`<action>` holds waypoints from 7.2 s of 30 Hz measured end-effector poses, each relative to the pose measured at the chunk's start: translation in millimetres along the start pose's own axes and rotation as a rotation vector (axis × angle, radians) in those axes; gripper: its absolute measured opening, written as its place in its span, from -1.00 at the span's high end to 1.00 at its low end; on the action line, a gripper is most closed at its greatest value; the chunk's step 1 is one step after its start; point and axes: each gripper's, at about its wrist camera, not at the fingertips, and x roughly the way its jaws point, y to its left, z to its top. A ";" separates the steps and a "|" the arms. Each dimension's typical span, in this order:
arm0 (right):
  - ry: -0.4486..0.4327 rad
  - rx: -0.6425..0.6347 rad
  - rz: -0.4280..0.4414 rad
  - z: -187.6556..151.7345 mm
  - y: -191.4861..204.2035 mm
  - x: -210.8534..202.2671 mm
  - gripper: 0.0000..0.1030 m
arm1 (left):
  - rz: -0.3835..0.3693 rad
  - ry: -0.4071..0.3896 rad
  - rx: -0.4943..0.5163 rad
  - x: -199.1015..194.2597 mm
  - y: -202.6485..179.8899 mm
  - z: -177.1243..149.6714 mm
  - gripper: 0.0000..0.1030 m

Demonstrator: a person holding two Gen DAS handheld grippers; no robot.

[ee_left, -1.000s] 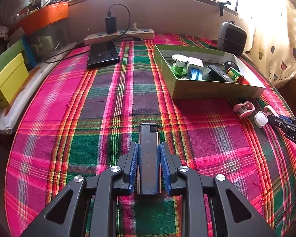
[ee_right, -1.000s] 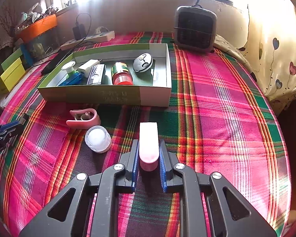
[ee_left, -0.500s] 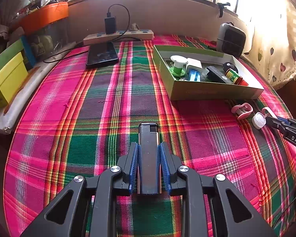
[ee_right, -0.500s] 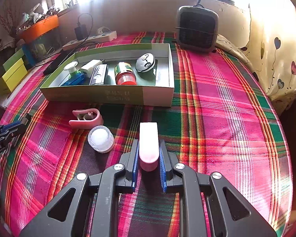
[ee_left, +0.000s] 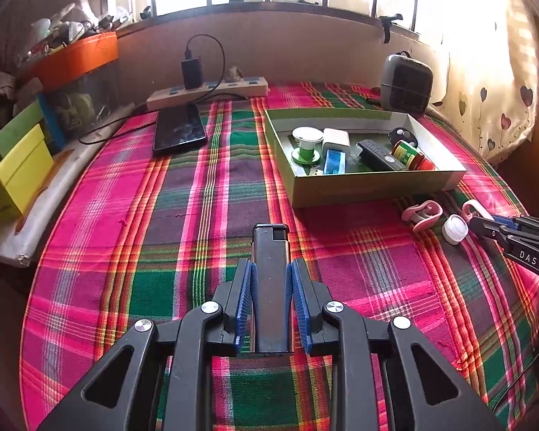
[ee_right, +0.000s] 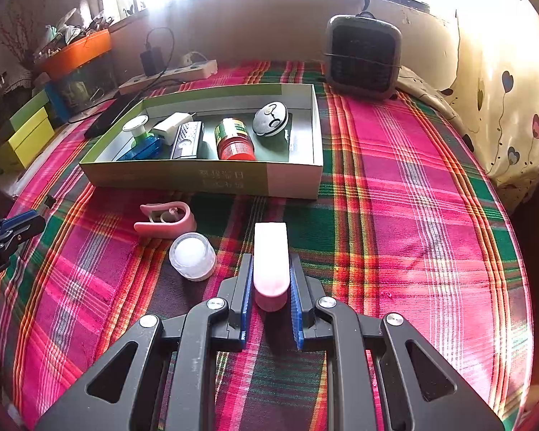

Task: Organize rigid objects
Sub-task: 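Carry silver lighter with left tool while right tool carries pink lighter to box, then lower and release silver lighter into box while right tool releases pink lighter there, then withdraw both tools from the box toward the pink clip and white cap, then close right tool on white round cap while left tool approaches pink clip, then close left tool on pink clip while right tool holds the white cap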

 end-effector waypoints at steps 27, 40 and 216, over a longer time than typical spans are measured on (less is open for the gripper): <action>-0.101 -0.019 0.040 46.5 1.8 -26.7 0.65 | -0.188 -0.055 0.014 0.0 -27.5 51.1 0.58; -0.097 -0.027 0.071 82.4 2.9 -6.5 0.65 | -0.252 -0.033 0.023 30.5 -45.5 84.5 0.58; 0.012 0.057 0.067 -1.9 -20.3 3.4 0.45 | -0.321 0.125 0.248 78.8 -134.5 46.5 0.09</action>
